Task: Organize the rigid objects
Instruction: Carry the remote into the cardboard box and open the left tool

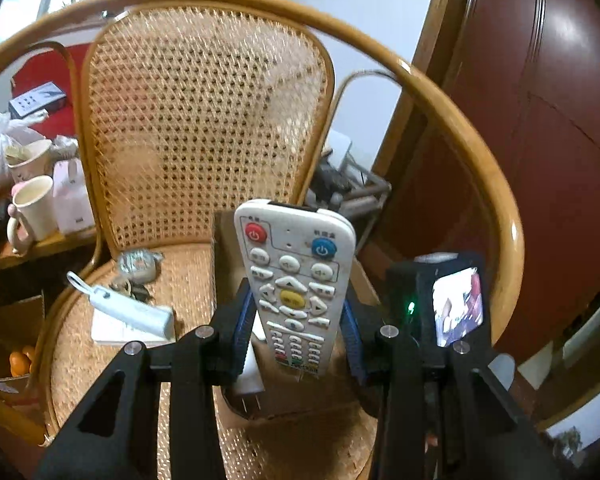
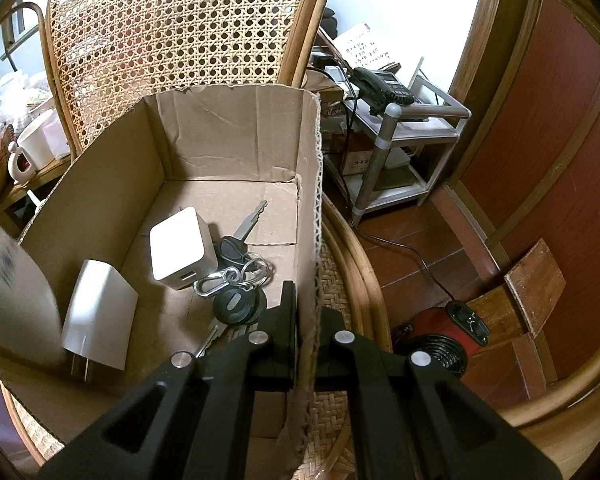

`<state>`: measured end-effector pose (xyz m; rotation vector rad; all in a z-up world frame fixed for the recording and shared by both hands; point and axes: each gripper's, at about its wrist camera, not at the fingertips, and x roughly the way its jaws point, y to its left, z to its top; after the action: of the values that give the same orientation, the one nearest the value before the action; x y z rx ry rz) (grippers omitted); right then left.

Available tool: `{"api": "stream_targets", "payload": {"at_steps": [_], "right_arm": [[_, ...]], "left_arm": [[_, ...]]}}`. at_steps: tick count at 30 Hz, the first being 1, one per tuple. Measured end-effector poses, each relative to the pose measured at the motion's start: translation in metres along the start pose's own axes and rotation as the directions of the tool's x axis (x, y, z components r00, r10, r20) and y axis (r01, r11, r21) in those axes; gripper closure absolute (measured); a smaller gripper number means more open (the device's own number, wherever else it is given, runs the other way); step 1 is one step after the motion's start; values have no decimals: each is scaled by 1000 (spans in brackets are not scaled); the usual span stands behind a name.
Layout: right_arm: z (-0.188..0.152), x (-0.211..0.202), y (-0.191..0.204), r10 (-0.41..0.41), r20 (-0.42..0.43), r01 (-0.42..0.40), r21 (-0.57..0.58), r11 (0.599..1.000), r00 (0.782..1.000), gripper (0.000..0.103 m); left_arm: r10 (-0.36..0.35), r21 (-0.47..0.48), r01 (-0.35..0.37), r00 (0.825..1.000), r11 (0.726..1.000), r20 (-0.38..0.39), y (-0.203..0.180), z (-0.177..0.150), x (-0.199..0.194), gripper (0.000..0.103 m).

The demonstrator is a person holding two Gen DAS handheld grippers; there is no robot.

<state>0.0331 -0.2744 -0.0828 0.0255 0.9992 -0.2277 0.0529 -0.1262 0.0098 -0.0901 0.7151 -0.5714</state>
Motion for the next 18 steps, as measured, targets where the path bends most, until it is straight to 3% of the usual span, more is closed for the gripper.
{"api": "stream_targets", "payload": {"at_steps": [11,18], "right_arm": [[0,0,0,0,0,0,0,1000,1000,97],[0,0,0,1,0,-1,0,1000,1000,97]], "left_arm": [[-48,-81,39,993,996,-109,9,-7,27,64],[-104,-106,83,971,991,-216,9,-19,48,64]]}}
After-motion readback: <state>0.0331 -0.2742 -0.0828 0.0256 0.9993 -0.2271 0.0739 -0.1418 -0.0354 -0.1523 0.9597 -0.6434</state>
